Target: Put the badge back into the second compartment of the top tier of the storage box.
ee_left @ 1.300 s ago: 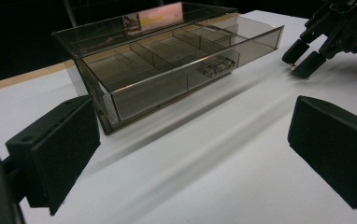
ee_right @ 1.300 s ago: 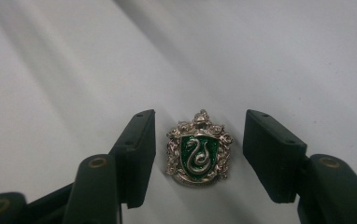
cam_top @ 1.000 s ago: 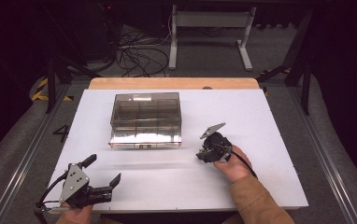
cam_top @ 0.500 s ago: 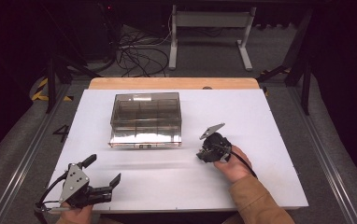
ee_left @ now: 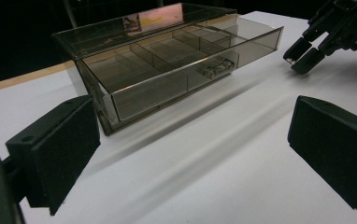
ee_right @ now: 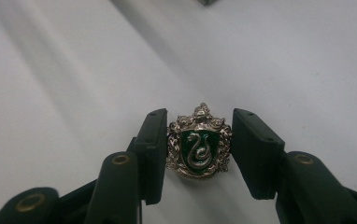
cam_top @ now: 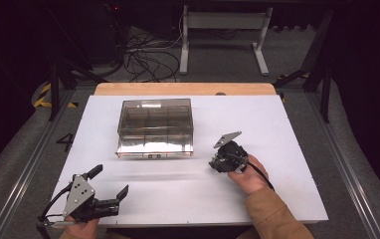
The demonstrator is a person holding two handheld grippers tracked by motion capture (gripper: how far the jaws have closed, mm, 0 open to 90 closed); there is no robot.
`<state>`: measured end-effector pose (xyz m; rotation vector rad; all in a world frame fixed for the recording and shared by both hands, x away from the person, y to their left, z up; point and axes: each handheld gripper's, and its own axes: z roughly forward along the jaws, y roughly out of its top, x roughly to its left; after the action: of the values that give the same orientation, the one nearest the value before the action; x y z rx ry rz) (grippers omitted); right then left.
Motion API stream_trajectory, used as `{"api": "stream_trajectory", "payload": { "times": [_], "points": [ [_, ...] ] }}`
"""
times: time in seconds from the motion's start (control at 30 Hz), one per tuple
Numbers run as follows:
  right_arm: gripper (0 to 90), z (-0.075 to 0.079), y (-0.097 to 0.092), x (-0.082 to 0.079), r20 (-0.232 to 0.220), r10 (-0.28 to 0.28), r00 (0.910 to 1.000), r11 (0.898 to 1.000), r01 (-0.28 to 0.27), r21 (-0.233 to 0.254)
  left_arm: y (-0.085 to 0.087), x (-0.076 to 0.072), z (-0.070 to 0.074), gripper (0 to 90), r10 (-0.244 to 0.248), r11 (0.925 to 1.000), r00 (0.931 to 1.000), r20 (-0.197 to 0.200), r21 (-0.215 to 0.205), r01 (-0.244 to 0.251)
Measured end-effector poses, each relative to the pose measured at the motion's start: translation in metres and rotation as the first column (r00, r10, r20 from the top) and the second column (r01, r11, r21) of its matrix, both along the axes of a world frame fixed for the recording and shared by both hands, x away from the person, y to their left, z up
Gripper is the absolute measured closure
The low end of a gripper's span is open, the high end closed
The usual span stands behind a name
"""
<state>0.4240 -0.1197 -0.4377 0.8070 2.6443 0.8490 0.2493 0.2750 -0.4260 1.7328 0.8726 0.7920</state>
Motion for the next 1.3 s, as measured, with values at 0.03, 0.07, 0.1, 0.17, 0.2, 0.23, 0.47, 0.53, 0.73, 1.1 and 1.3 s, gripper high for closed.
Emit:
{"api": "stream_trajectory", "payload": {
  "times": [0.03, 0.07, 0.1, 0.17, 0.2, 0.23, 0.47, 0.53, 0.73, 1.1, 1.3],
  "points": [
    [57.2, 0.001, 0.000, -0.001, 0.007, 0.001, 1.0000, 1.000, -0.001, 0.006, 0.000, 0.000, 0.000, 3.1, 0.000, 1.0000, 1.0000, 0.000, 0.000, 0.000],
    [57.2, 0.003, -0.001, -0.001, 0.018, 0.005, 0.9998, 1.000, -0.005, 0.020, 0.000, 0.000, 0.000, 3.1, 0.001, 1.0000, 1.0000, 0.001, 0.001, -0.001],
    [57.2, 0.004, -0.002, -0.002, 0.027, 0.006, 0.9996, 0.999, -0.007, 0.031, 0.000, 0.000, 0.000, 3.1, 0.001, 1.0000, 1.0000, 0.001, 0.001, -0.001],
    [57.2, 0.006, -0.002, -0.003, 0.036, 0.006, 0.9993, 0.999, -0.008, 0.043, 0.000, 0.000, 0.000, 3.1, 0.000, 1.0000, 1.0000, -0.001, -0.001, 0.000],
    [57.2, 0.010, -0.004, -0.005, 0.052, 0.006, 0.9986, 0.998, -0.010, 0.064, 0.000, 0.000, 0.000, 3.1, 0.001, 1.0000, 1.0000, 0.000, 0.001, -0.001],
    [57.2, 0.010, -0.004, -0.005, 0.052, 0.006, 0.9986, 0.998, -0.010, 0.064, 0.000, 0.000, 0.000, 3.1, 0.001, 1.0000, 1.0000, 0.001, 0.001, -0.001],
    [57.2, 0.020, -0.009, -0.013, 0.122, 0.025, 0.9922, 0.987, -0.044, 0.154, 0.000, 0.000, 0.000, 3.1, 0.002, 1.0000, 1.0000, -0.001, -0.002, -0.002],
    [57.2, 0.023, -0.010, -0.014, 0.136, 0.026, 0.9904, 0.984, -0.049, 0.171, 0.000, 0.000, 0.000, 3.1, 0.002, 1.0000, 1.0000, -0.001, -0.001, -0.002],
    [57.2, 0.028, -0.014, -0.018, 0.172, 0.031, 0.9846, 0.973, -0.070, 0.221, 0.000, -0.001, 0.000, 3.2, 0.002, 1.0000, 1.0000, 0.001, -0.001, -0.002],
    [57.1, 0.032, -0.016, -0.019, 0.184, 0.034, 0.9822, 0.965, -0.081, 0.251, 0.000, -0.001, 0.000, 3.2, 0.003, 1.0000, 1.0000, 0.001, -0.002, -0.003],
    [57.2, 0.033, -0.017, -0.020, 0.186, 0.037, 0.9818, 0.963, -0.085, 0.256, 0.000, 0.000, 0.000, 3.2, 0.003, 1.0000, 1.0000, 0.002, 0.000, -0.003]
  ]
}}
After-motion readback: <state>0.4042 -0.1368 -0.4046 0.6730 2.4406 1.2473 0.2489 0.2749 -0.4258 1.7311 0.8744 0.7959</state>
